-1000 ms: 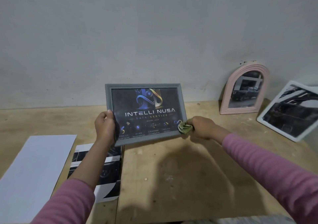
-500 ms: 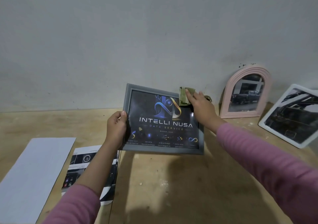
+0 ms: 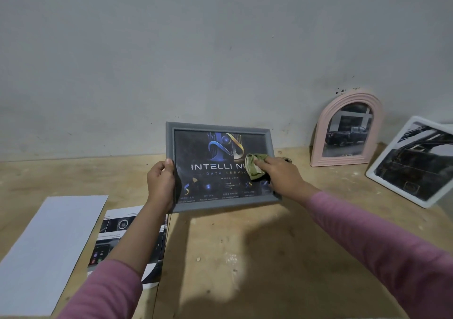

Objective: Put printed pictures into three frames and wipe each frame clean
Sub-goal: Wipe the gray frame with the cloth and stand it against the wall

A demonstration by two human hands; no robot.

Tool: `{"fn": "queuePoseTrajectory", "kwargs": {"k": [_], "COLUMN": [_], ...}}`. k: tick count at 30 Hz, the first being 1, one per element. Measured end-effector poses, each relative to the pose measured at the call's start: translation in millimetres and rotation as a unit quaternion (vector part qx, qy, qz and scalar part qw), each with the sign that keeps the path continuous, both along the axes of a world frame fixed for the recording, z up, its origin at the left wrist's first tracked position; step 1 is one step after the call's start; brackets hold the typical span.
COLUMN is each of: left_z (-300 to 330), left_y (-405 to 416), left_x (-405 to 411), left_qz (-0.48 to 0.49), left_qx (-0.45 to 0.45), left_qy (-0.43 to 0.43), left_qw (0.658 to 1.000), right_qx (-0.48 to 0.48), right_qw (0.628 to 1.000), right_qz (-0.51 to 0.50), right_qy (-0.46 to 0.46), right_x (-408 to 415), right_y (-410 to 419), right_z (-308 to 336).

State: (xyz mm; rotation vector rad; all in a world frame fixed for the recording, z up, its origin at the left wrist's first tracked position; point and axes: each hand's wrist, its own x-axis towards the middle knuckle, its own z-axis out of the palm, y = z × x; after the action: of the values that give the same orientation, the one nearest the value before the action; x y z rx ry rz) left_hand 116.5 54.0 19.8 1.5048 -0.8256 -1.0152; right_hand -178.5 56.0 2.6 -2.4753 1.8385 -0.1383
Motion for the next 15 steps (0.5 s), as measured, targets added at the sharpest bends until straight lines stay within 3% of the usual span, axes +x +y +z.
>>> {"fn": "queuePoseTrajectory", "kwargs": {"k": [5,9,12,13,15], "left_z": [14.4,21.3,26.8,28.6,32.6], "left_y": [-6.3,-11.5,-16.7,-17.3,-14.3], "left_x": [12.1,26.5,31.7,31.0,25.4], "left_qz": [0.079,0.104,0.130,0.132,0.125], "left_qx": [-0.020,-0.039,-0.046,-0.050,-0.059], "left_qy": [0.011,0.041,0.079,0.094,0.105], "left_qw": [0.997,0.993,0.987,0.986,0.985], "right_qx": [0.049,0.145,0.006,-0.055,-0.136], "right_qw": [0.995,0.945,0.851,0.817,0.795], "right_qz": [0.057,-0.026,-0.199,-0.244,-0.286], "right_qy": [-0.072,-0.291,-0.485,-0.519,-0.516], "right_x": [-12.6,-21.9,-25.5,-27.9,-29.8], "right_y": [15.5,30.4,33.4,30.2,23.4], "right_z": [-14.2,-2.9,18.9,26.7,38.5]}}
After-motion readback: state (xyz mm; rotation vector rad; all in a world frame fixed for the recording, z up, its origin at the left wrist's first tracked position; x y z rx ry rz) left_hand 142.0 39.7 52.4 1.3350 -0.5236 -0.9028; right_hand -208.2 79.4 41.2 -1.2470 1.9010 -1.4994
